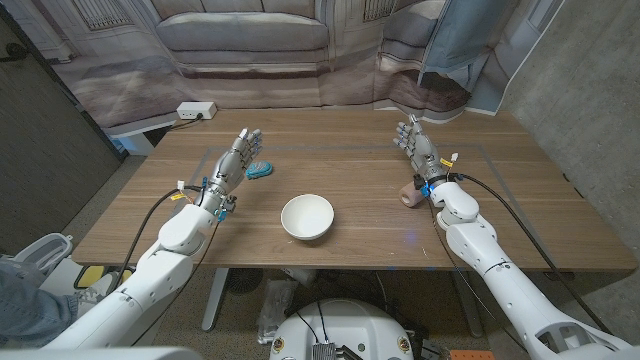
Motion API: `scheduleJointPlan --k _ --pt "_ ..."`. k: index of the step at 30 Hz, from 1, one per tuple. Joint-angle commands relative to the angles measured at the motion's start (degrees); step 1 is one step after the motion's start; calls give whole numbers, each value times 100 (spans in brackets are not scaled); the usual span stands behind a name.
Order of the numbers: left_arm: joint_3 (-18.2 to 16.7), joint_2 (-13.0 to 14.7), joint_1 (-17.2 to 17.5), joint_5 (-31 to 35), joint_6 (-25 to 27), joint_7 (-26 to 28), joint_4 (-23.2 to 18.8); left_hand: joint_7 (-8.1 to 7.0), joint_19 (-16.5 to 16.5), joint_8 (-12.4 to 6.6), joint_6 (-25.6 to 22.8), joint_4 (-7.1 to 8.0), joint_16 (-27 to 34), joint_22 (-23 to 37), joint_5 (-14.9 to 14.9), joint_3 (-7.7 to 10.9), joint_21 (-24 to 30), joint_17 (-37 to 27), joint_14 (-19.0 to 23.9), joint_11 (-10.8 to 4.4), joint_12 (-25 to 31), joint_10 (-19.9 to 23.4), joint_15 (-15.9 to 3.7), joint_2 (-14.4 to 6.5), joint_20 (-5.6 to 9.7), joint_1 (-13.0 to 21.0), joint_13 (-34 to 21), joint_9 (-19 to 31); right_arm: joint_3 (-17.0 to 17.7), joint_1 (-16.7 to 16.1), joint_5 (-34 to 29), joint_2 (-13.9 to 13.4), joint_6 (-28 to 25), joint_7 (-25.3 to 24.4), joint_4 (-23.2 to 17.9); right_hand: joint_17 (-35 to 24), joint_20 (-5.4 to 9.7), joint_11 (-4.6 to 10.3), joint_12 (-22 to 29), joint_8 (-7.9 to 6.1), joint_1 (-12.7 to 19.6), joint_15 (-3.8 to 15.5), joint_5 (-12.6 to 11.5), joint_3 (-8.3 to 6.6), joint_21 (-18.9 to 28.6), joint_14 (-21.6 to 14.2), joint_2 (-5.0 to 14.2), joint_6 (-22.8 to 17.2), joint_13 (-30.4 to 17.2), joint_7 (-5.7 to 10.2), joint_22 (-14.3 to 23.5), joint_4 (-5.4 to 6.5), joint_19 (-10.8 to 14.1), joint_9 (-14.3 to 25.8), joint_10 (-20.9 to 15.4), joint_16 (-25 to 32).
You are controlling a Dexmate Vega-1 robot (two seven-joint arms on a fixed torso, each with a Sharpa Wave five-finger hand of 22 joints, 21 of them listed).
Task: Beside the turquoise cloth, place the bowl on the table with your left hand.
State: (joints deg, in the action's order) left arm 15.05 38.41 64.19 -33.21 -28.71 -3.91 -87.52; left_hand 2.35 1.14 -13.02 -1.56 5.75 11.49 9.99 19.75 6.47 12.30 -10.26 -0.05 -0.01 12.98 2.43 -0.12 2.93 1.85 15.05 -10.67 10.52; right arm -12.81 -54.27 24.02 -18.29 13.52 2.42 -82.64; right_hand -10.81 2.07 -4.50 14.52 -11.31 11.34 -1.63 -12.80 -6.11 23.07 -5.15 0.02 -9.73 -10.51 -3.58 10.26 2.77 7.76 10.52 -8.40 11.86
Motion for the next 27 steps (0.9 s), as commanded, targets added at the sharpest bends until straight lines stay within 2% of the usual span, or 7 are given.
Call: scheduleJointPlan --k 1,12,27 --pt "0 -19 69 112 -233 -54 57 29 -65 -35 -77 -16 44 28 28 -8 25 -16 86 -10 58 90 4 1 140 72 -7 19 -35 -15 -15 -11 -19 -95 -80 -15 215 -15 -32 2 -20 -2 -52 20 -15 -101 14 -36 -19 -7 27 8 81 12 -52 33" --pt "-13 -10 179 228 -328 19 3 24 -119 -45 -177 -35 51 28 41 -20 26 -16 183 -40 53 154 -7 -9 143 117 -7 19 -51 17 5 -8 -22 -87 -47 -19 215 -22 -39 -5 -26 -11 -53 28 -29 -104 16 -59 -20 -13 30 7 91 12 -62 25" --pt "-113 46 620 607 -514 351 -411 26 -162 -41 -226 -58 43 28 53 -18 27 -15 226 -29 48 204 -11 -31 150 171 -8 20 -39 -18 42 34 119 -64 7 -23 212 -25 -51 -5 -29 -18 -54 37 -49 -101 17 -67 -21 -15 33 3 97 12 -64 14"
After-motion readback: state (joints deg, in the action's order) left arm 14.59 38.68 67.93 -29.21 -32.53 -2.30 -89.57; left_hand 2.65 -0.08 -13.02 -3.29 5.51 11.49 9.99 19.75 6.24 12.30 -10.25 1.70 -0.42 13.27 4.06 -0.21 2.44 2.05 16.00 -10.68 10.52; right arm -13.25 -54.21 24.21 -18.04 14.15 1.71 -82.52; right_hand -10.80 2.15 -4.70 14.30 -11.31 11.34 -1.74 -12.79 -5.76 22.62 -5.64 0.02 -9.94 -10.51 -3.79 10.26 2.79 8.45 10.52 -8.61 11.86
